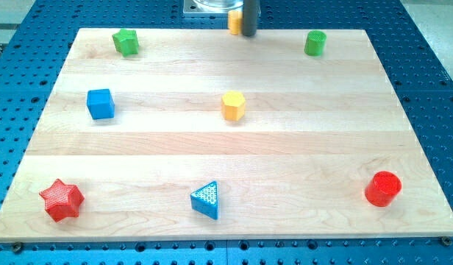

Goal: Place the green circle and the cube at the center of the board

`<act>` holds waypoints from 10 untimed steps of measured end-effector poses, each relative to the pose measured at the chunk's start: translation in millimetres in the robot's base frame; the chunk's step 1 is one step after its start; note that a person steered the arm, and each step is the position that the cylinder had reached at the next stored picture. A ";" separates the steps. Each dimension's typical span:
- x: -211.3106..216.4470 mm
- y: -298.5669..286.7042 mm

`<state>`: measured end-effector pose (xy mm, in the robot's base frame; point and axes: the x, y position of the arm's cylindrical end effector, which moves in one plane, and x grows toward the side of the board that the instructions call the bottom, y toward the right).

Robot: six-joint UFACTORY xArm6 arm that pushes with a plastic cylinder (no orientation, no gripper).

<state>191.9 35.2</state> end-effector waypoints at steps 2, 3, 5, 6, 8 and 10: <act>27.9 -41.4; 11.3 44.5; 29.1 178.9; 62.8 116.2; 126.7 0.4; 120.5 -50.2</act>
<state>312.4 -15.0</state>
